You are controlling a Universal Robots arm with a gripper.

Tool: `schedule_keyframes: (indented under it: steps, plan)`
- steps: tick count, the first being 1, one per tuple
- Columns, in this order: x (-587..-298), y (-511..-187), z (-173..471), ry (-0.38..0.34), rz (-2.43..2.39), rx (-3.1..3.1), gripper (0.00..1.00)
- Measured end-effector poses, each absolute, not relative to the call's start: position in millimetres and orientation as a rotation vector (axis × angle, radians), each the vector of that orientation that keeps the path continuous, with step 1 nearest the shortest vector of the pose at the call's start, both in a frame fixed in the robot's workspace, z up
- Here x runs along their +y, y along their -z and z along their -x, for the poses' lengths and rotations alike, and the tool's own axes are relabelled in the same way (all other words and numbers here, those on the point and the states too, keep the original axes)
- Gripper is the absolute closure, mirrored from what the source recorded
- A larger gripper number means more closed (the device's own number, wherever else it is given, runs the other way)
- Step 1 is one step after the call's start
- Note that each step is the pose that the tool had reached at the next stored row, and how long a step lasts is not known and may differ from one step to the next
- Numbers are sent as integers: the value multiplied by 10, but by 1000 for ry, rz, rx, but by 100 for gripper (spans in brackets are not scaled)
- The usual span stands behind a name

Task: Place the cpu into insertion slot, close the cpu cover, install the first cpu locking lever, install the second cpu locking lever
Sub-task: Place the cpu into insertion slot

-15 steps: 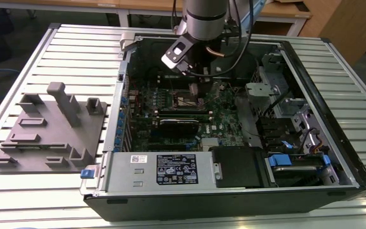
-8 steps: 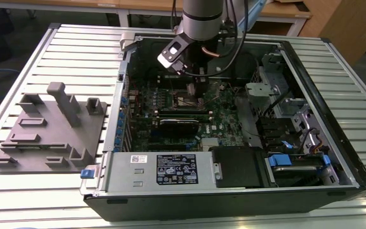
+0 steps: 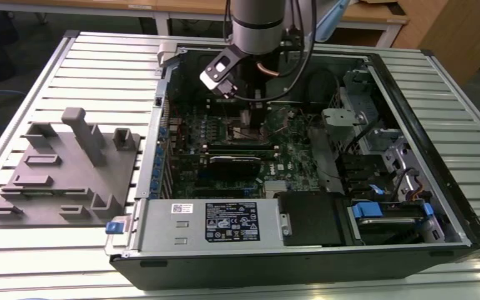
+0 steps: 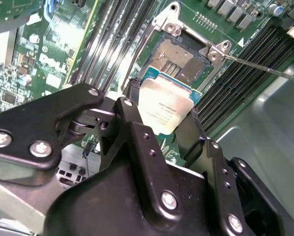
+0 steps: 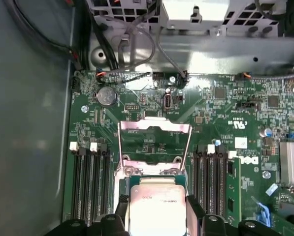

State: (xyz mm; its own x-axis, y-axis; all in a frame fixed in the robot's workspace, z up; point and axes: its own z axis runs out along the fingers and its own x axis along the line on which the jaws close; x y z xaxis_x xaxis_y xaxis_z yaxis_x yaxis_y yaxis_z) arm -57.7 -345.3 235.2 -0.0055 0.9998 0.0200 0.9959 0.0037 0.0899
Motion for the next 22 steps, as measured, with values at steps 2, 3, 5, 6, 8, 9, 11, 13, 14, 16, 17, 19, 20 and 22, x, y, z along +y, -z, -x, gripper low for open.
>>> schedule_keyframes:
  steps: [2, 3, 5, 6, 8, 9, 11, 13, 14, 16, 17, 19, 20, 22]
  plan:
    - [-3452, -2339, 590, -120, -2192, 2177, 46]
    - [-3451, -2333, 598, -120, -2196, 2173, 46]
    - [-3447, -2322, 620, -121, -2201, 2169, 46]
    - [-3444, -2315, 629, -121, -2201, 2169, 46]
    - [-3440, -2296, 644, -121, -2201, 2169, 46]
    - [-3438, -2283, 649, -121, -2201, 2169, 46]
    - [-3436, -2260, 655, -121, -2201, 2169, 46]
    - [-3436, -2255, 656, -121, -2201, 2169, 46]
    - [-3436, -2255, 656, -121, -2201, 2169, 46]
    - [-3436, -2254, 656, -121, -2201, 2169, 46]
    - [-3436, -2254, 656, -121, -2201, 2169, 46]
    - [-3435, -2245, 656, -122, -2201, 2169, 46]
    - [-3435, -2241, 656, -122, -2201, 2169, 46]
    - [-3435, -2229, 656, -121, -2201, 2169, 46]
